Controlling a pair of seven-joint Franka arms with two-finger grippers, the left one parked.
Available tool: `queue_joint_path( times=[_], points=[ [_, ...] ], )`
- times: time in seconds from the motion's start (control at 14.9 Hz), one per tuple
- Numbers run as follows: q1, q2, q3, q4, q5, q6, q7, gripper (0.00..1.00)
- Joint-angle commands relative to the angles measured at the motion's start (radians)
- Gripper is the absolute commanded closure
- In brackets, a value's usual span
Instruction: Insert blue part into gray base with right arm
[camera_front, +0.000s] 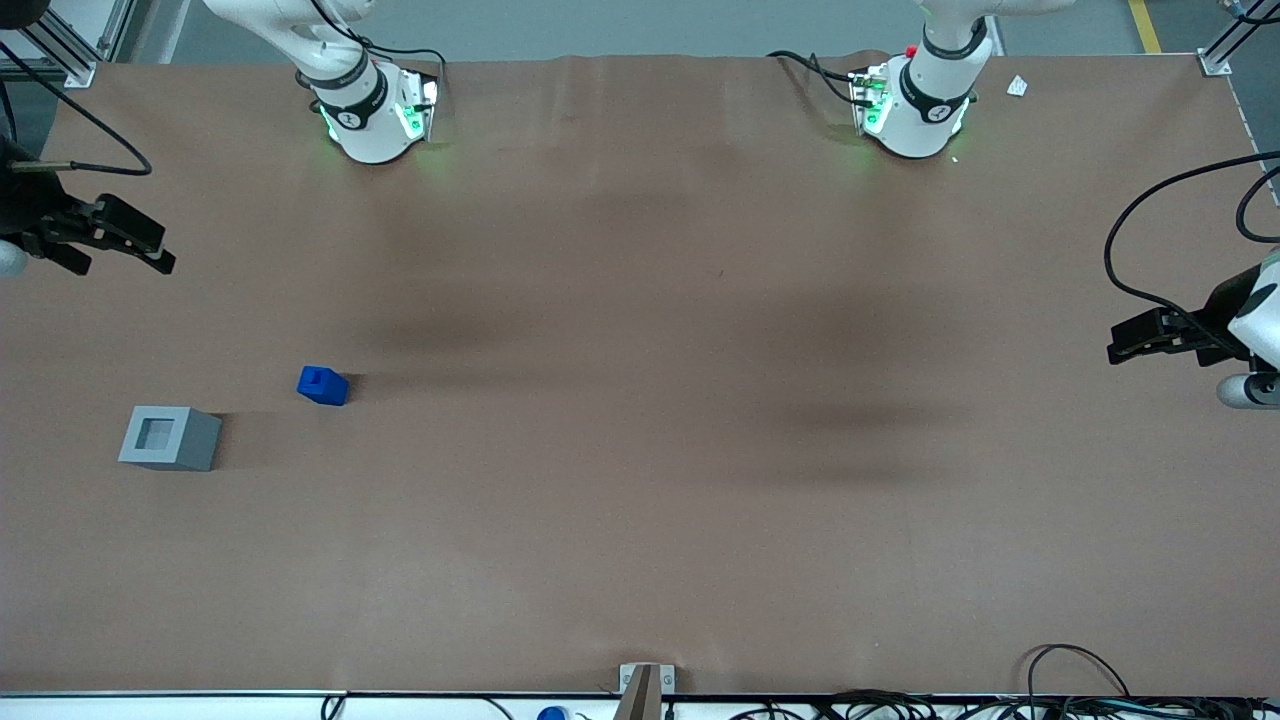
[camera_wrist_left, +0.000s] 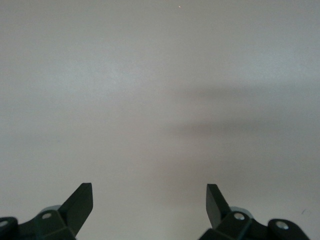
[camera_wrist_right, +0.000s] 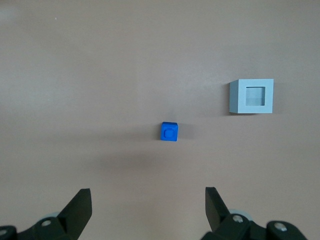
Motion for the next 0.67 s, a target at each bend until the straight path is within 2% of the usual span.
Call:
queue_joint_path(
  times=[0.0, 0.6],
  points=[
    [-0.006, -0.005, 0.003, 0.012, -0.005, -0.005, 0.007, 0.0],
    [-0.034, 0.018, 0.0, 0.017, 0.007, -0.005, -0.002, 0.0]
  ],
)
